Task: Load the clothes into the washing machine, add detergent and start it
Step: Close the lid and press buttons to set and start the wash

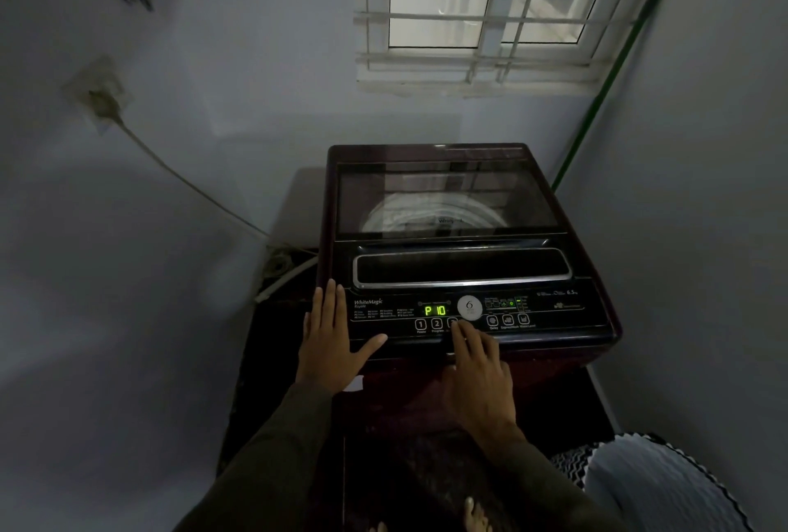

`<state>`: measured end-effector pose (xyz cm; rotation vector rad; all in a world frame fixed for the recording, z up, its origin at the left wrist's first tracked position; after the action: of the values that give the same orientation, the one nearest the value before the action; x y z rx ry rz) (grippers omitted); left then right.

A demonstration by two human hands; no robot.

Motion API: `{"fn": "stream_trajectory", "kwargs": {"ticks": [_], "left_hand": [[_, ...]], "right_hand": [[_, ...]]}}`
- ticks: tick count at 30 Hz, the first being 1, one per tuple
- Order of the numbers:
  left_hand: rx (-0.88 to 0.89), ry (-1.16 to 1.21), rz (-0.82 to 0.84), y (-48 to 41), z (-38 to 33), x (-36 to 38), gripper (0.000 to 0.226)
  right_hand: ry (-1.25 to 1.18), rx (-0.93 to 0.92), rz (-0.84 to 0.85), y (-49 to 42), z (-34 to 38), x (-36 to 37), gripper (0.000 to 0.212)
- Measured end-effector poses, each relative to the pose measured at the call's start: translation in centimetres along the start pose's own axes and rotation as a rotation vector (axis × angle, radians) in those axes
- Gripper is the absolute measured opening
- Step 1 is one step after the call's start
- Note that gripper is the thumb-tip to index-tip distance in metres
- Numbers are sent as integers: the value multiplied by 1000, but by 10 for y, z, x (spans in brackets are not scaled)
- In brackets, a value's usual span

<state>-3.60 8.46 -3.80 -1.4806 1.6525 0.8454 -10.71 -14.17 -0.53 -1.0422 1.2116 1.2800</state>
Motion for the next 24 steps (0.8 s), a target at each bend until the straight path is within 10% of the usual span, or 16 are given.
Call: {"fn": "stream_trajectory", "kwargs": {"ticks": [24], "left_hand": [[-3, 16, 1, 0, 1, 1, 116]], "right_hand": [[15, 69, -25, -5, -21, -2, 77]]}}
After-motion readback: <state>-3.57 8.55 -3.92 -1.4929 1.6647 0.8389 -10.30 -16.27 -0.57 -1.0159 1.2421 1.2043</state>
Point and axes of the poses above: each hand's wrist, its own y-axis away from the middle knuckle, its own x-axis out of the palm, z = x × y, the point moved 8 cm from there along -y, towards the middle knuckle, and after that the axes turned 7 degrees about y, right-handed, at the moved point
